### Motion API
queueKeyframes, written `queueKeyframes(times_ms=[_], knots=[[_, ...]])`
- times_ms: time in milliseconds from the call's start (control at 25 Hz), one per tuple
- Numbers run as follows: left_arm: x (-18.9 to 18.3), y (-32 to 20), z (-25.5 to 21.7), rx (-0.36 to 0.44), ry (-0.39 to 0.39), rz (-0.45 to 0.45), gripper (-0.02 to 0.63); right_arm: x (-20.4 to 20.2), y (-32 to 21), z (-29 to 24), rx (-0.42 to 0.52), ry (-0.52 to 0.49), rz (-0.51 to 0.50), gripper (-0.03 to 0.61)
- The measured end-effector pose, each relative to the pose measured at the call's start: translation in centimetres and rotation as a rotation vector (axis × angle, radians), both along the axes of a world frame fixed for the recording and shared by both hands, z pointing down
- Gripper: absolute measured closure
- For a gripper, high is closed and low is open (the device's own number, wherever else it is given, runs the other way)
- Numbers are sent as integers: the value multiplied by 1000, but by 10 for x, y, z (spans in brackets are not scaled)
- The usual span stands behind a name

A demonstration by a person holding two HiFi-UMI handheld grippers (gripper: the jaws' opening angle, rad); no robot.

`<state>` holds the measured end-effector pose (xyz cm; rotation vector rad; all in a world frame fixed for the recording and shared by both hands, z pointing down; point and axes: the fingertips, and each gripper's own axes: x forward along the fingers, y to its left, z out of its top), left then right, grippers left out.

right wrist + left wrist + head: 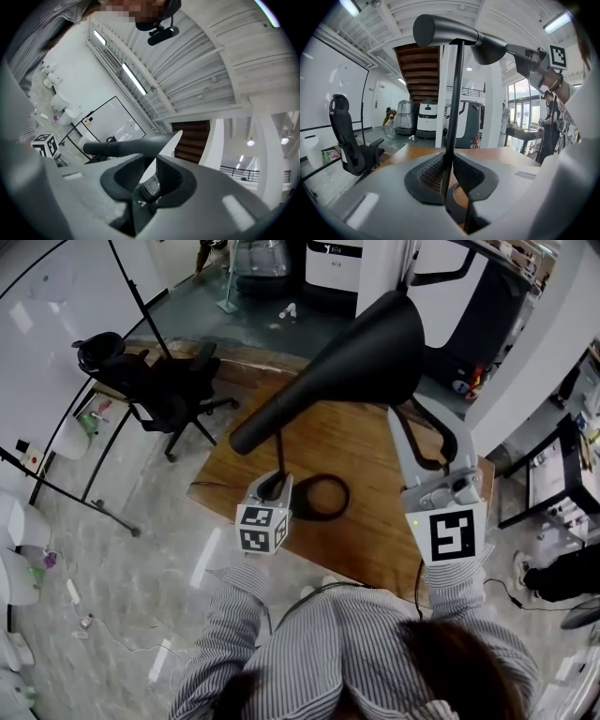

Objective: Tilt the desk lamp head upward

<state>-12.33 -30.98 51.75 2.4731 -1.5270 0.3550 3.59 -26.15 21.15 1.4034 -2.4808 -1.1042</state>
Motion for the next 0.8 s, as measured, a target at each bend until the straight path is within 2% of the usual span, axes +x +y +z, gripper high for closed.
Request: queueKeyframes(times_ms=[800], knots=[[0,-2,-2,-6,18,-35,574,-14,5,-13,150,201,17,489]])
